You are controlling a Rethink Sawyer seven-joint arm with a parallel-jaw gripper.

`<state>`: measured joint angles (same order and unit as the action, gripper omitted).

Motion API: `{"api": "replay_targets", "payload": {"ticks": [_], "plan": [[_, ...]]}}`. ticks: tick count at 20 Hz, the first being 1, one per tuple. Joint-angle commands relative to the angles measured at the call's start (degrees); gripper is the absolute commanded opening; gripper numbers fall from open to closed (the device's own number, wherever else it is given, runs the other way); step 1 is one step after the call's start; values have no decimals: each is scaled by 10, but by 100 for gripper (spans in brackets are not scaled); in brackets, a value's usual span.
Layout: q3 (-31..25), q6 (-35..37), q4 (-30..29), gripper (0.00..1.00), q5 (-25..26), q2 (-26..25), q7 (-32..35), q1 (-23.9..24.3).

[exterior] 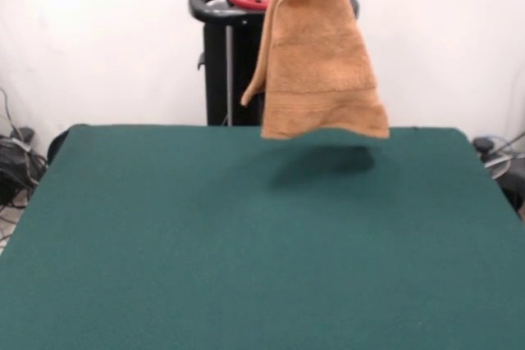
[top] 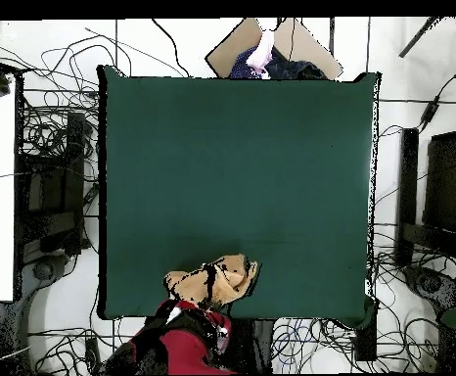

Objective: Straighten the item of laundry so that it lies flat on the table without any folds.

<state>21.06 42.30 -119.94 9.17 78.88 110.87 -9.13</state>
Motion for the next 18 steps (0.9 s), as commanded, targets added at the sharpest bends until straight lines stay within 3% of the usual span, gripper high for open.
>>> {"api": "replay_targets", "payload": {"ticks": [1, 9, 12, 15, 18], "plan": [[8, -51, -100, 0, -40, 21, 103, 6], [20, -34, -96, 0, -30, 29, 133, -31], [14, -56, -109, 0, -43, 25, 117, -21], [-11, -126, -139, 0, -65, 8, 75, 11], [-79, -223, -181, 0, -98, -23, -8, 99]]}}
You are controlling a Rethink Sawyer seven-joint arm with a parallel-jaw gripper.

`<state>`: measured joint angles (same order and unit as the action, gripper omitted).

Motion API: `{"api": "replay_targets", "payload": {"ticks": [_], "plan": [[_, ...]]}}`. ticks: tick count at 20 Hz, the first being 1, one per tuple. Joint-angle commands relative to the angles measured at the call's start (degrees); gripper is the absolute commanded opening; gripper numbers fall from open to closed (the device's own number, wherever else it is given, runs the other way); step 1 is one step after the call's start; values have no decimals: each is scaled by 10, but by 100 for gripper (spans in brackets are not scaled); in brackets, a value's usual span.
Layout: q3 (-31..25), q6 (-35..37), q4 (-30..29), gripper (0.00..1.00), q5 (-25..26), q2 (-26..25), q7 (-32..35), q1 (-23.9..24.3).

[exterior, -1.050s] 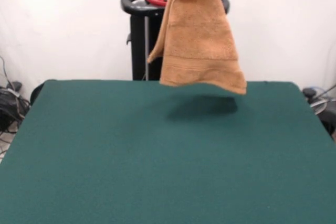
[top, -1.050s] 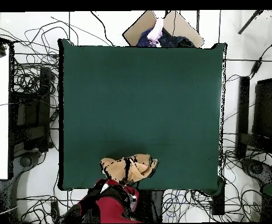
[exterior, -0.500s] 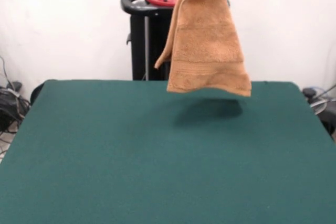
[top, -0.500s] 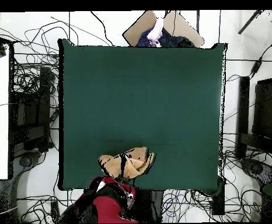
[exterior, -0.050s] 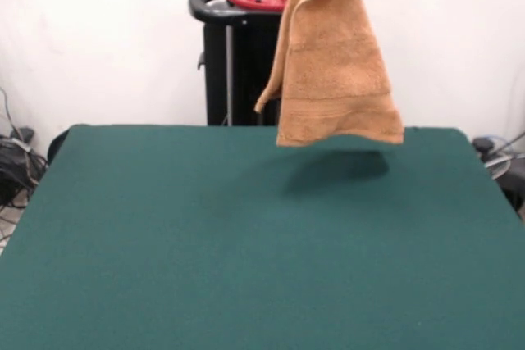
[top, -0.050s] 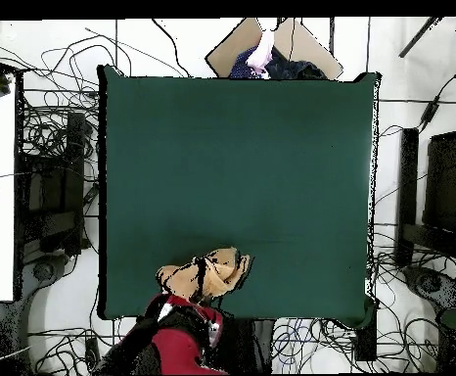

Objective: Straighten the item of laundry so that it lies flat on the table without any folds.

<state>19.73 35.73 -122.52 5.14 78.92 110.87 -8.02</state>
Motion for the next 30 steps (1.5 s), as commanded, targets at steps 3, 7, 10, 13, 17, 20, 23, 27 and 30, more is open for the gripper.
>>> {"api": "replay_targets", "payload": {"ticks": [3, 7, 10, 13, 17, 20, 23, 27, 30], "plan": [[-166, -243, -194, 0, -67, -50, -64, 196], [-247, -292, -195, 0, -12, -88, -35, 275], [-265, -307, -177, 0, 26, -112, -3, 289], [-275, -333, -167, 0, 59, -136, 13, 298], [-301, -348, -148, 0, 93, -169, 16, 325], [-305, -373, -134, 0, 120, -192, 26, 329], [-292, -388, -109, 0, 143, -221, 28, 326], [-147, -333, -18, 0, 174, -231, 19, 241], [-68, -300, 39, 0, 194, -245, 28, 188]]}}
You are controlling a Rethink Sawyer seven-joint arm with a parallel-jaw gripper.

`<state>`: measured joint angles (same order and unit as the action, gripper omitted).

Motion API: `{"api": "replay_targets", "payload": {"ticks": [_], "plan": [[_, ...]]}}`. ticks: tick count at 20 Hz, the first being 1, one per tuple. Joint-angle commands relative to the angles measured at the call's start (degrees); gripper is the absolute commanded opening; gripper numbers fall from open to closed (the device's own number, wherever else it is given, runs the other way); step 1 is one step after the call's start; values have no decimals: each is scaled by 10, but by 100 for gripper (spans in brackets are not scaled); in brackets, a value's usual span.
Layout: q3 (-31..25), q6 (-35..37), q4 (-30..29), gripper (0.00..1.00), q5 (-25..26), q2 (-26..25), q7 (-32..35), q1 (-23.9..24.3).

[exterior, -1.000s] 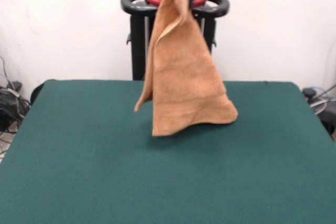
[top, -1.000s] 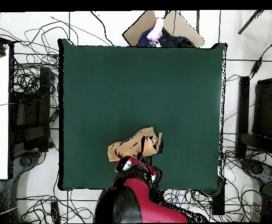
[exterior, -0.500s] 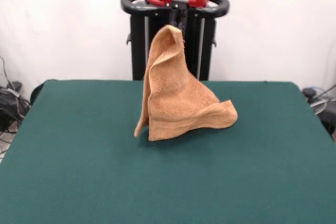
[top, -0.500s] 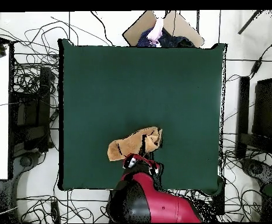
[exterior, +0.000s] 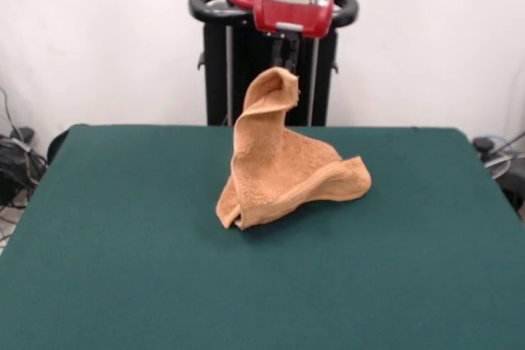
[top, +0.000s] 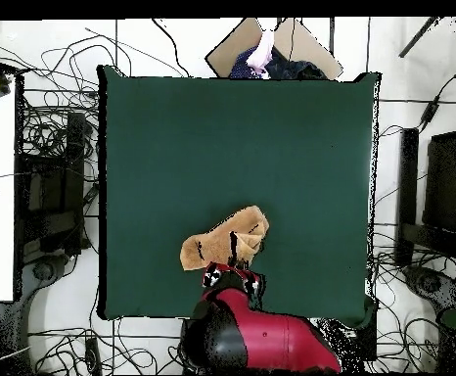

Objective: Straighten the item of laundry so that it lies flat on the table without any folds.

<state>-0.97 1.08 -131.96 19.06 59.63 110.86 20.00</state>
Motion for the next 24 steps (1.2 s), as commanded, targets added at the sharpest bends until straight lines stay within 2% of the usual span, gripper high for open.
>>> {"api": "replay_targets", "payload": {"ticks": [1, 5, 13, 16, 20, 24], "plan": [[149, 52, 141, 0, 60, -54, 28, -99], [170, 112, 146, 0, 57, -39, 26, -113], [212, 288, 146, 0, 40, 76, 18, -173], [202, 338, 154, 0, 40, 112, -1, -169], [191, 367, 163, 0, 49, 134, -10, -156], [171, 315, 137, 0, 57, 118, 7, -128]]}}
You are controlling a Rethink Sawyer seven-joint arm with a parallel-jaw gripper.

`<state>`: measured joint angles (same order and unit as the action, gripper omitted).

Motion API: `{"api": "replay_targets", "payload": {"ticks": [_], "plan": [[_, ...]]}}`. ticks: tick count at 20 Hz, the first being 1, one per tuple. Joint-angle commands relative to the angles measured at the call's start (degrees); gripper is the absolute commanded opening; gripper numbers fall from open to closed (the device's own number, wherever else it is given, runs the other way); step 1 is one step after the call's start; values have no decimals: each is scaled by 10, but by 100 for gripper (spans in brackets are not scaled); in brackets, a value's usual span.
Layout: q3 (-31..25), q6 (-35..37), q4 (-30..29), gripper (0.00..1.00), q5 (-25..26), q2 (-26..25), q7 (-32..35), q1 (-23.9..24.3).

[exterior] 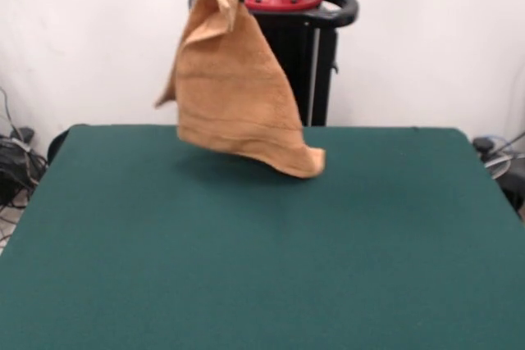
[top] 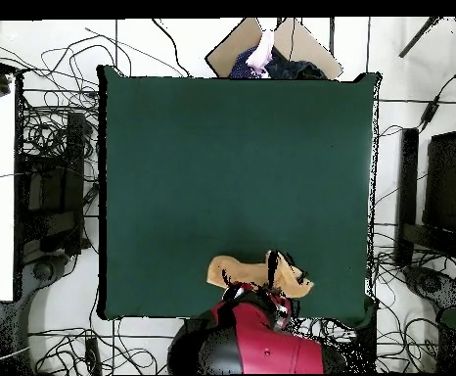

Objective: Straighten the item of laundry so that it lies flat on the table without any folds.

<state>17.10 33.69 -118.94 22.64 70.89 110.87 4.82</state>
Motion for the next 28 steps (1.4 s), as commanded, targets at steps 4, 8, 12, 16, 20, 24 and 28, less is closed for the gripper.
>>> {"api": "replay_targets", "payload": {"ticks": [4, 8, 12, 16, 20, 24, 28], "plan": [[-18, -47, -9, 0, 28, -5, 18, 37], [-20, -47, -16, 0, 33, 3, -4, 52], [-18, -89, -16, 0, 64, -16, -5, 67], [-31, -87, -3, 0, 74, -22, -18, 84], [-44, -56, 27, 0, 78, -10, -47, 99], [-61, -57, 47, 0, 84, -12, -59, 115], [-65, -96, 66, 0, 115, -24, -38, 114]]}}
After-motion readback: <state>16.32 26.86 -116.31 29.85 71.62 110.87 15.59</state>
